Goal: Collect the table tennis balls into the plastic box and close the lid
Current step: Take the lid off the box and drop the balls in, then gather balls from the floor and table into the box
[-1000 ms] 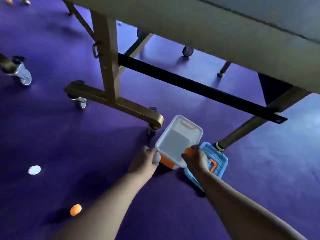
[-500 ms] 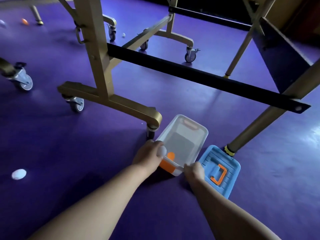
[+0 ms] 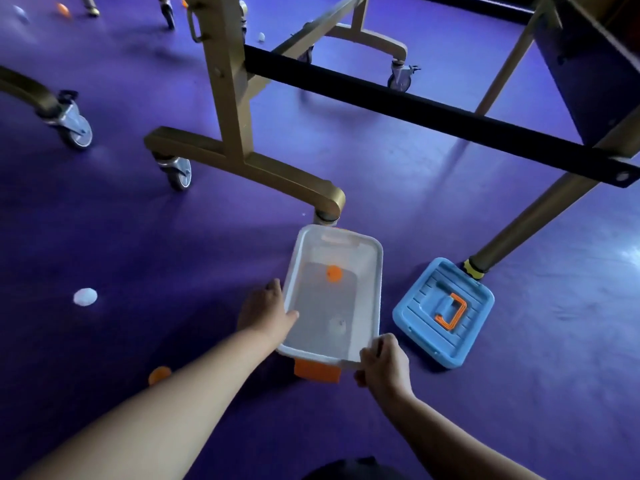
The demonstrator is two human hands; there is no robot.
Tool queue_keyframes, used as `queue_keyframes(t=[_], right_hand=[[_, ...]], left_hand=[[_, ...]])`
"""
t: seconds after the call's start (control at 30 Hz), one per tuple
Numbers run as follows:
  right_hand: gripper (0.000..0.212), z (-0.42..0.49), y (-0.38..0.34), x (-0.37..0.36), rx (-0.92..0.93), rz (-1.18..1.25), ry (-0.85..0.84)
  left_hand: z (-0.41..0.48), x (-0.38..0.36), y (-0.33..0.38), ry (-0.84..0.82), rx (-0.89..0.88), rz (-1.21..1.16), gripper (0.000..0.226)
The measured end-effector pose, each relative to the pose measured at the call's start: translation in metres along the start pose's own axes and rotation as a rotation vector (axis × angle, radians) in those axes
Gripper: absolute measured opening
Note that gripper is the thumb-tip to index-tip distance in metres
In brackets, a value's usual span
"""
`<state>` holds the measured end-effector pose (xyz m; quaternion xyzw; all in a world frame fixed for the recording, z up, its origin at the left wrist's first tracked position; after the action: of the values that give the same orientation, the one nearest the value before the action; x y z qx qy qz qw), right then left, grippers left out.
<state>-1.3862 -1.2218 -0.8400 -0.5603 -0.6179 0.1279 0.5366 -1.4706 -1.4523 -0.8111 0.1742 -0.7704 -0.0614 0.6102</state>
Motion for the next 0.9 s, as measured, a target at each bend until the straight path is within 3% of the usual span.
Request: queue_keyframes(t=[0.1,0.27,0.57,0.63,0.77,0.9], right_hand=[[0.014,-0.018,-0.033,-0.023,0.122,-0.047,-0.064],[0.005,-0.057,-0.103,-0.079,0.293,-0.076,-0.235],[0.023,-0.144,-0.228,-0.198,0.699,-0.529,-0.579],[0.025,-0.161,-0.238,-0.220,0.718,-0.610,-0.616],[0.026,-0.185,-0.232,-0.282,1.010,-1.092,-0.516],[0.024,-0.186,-0.158,-0.346,0.961,-1.320,-0.548]], left_hand=[[-0.010,0.021,-0.045,0.013,0.103,-0.126,0.040],[-0.025,0.095,-0.122,0.212,0.193,-0.209,0.027],[-0.094,0.180,-0.294,0.454,0.395,-0.303,0.016],[-0.110,0.179,-0.327,0.466,0.411,-0.306,0.018],[-0.143,0.168,-0.384,0.476,0.425,-0.317,0.016],[-0.185,0.146,-0.440,0.506,0.516,-0.327,0.010]])
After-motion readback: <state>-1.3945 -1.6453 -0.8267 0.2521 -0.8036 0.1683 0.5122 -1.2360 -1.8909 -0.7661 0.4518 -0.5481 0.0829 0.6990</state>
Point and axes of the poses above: each hand's wrist, its own z-axis towards the middle knuckle, its own x-axis out of the back of the hand, y = z × x, the point moved 9 cm from there along z, towards the middle knuckle, and after that the axes turned 5 degrees about y, right-handed, at the moved point
